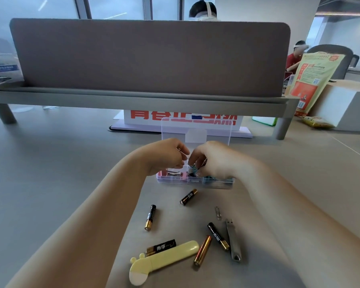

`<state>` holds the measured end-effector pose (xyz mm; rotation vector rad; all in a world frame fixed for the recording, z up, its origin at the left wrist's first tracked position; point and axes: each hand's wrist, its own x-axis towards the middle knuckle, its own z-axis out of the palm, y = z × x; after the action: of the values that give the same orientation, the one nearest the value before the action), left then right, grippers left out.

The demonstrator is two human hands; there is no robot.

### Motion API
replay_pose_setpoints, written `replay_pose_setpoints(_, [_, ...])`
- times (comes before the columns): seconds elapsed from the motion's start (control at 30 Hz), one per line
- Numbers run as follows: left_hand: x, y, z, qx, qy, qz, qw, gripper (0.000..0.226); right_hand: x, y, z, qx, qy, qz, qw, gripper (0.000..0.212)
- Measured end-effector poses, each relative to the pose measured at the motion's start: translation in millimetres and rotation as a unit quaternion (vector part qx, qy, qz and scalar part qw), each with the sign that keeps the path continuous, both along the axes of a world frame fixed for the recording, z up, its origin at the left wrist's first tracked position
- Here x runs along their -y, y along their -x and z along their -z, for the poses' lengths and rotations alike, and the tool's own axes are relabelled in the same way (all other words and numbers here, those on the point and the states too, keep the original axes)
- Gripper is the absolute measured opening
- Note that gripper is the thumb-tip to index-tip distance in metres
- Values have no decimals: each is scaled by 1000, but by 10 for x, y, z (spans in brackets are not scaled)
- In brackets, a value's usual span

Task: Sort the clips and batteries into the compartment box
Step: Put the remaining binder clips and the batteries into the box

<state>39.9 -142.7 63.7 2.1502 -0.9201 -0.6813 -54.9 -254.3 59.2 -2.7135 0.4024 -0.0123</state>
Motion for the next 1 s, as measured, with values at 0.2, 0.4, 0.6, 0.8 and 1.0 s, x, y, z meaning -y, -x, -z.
replay_pose_setpoints(0.2, [2,-5,35,-5,13,-18,1000,27,31,36,12,61,-52,6,997,28])
replay_pose_setpoints(0.4, [-16,-22,19,-18,42,-44,998,23,17,22,101,111,-100,-10,989,22])
replay_pose_setpoints(0.6, [-64,-59,44,-43,46,-47,997,15,165,81,55,166,-151,16,974,16])
replay_pose_setpoints(0.8, [-80,-92,61,-21,38,-2,999,17,222,129,57,112,-130,14,985,11])
replay_pose_setpoints(1.0, [-37,9,75,-3,38,1,999,29,234,120,77,119,-141,24,982,9])
